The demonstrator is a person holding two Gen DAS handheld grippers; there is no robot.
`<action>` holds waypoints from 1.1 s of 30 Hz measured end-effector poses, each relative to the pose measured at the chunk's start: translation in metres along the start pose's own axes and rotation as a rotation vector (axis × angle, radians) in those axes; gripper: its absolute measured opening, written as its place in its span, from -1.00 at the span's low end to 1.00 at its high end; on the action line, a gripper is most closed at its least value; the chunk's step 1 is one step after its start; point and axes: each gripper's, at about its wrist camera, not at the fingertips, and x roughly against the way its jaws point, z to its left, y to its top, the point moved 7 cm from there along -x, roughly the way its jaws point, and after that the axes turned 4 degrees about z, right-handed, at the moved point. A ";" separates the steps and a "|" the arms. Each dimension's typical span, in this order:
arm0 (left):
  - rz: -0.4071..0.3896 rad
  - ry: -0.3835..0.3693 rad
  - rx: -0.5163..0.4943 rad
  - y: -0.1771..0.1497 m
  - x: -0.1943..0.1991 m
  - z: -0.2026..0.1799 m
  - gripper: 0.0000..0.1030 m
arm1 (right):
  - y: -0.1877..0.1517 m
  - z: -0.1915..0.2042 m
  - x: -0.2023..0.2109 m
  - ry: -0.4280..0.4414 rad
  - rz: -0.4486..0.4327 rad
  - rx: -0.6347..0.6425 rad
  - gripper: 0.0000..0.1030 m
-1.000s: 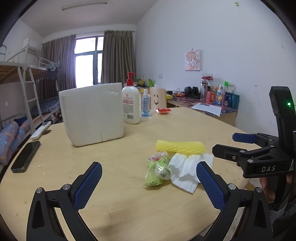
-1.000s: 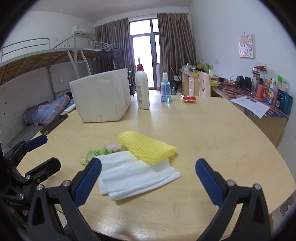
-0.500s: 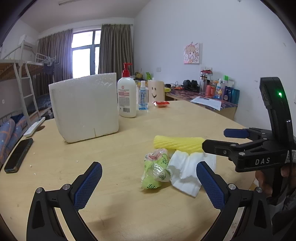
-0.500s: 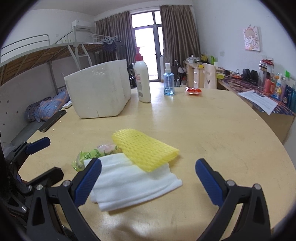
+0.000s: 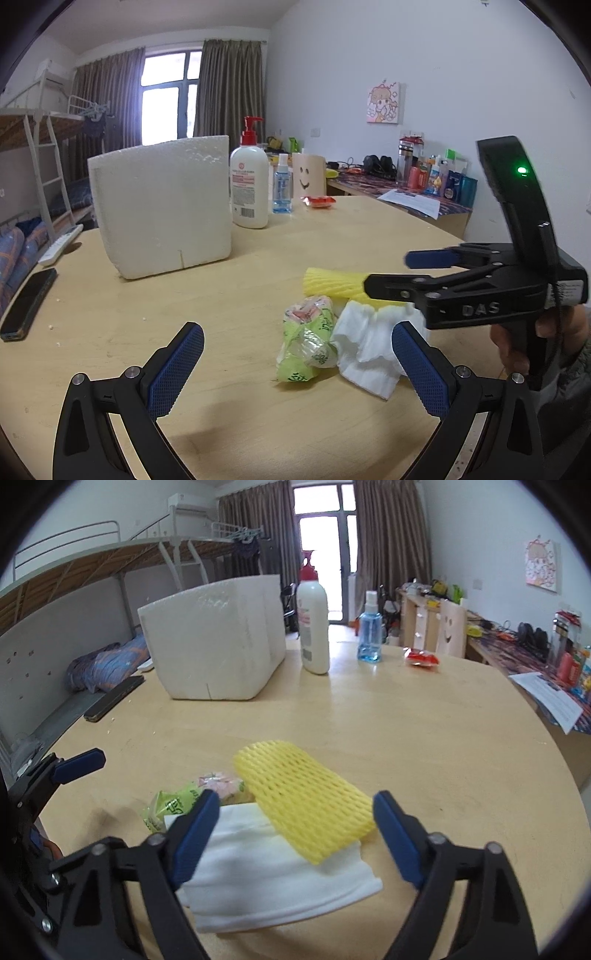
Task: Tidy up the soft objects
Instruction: 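Approach the yellow foam mesh sleeve and grasp it with the right tool, then lift the sleeve with the right tool while the left tool grasps the white tissues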
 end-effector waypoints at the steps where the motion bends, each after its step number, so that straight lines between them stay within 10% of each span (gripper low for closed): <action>1: 0.004 -0.011 -0.001 0.000 -0.001 -0.001 0.98 | 0.001 -0.001 -0.002 0.001 0.006 0.006 0.62; 12: 0.031 -0.081 -0.025 0.003 -0.012 -0.018 0.98 | 0.002 -0.010 -0.023 0.004 0.092 0.034 0.41; 25: 0.052 -0.146 -0.075 0.006 -0.024 -0.043 0.98 | -0.002 -0.024 -0.031 -0.003 0.143 0.019 -0.49; 33: 0.073 -0.180 -0.102 0.006 -0.032 -0.054 0.98 | -0.002 -0.043 -0.021 -0.023 0.122 -0.028 -0.62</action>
